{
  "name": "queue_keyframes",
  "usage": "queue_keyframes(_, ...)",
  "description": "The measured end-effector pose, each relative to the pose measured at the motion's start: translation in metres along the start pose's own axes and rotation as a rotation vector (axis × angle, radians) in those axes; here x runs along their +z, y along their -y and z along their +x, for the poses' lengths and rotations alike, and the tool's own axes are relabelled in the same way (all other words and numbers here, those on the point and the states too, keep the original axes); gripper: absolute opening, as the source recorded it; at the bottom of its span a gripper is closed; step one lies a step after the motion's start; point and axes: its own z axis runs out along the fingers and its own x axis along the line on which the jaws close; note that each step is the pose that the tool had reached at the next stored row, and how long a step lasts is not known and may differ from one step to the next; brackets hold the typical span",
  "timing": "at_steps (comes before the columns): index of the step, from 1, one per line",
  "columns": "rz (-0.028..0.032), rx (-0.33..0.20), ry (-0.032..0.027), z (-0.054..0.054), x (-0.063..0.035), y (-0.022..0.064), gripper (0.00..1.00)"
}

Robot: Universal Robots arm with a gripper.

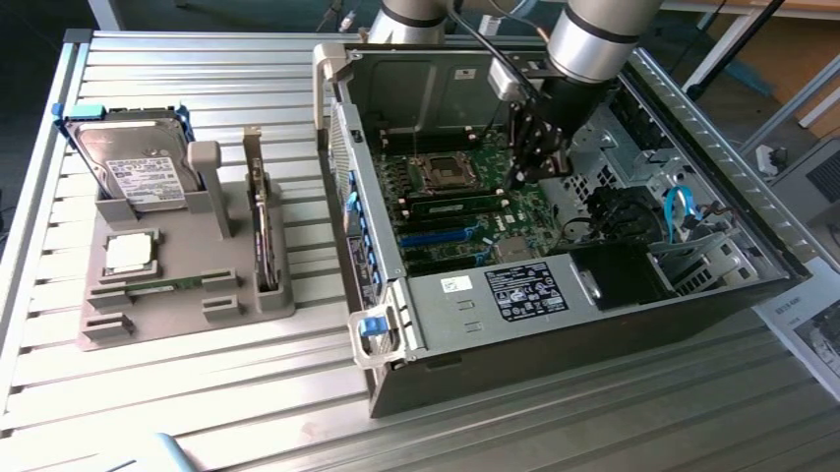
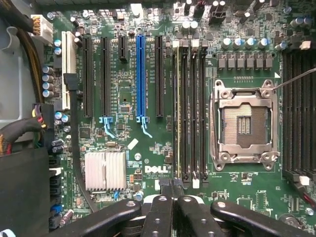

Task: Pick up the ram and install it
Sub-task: 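Press down the ram until it locks into place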

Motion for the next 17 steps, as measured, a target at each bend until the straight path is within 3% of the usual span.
queue_keyframes(11,0.0001,0.000,-0.0028,-0.0006,0.0064,0.0002,0.10)
queue_keyframes(17,0.0001,0.000,-0.0030,-0.0084,0.0081,0.0001,0.10)
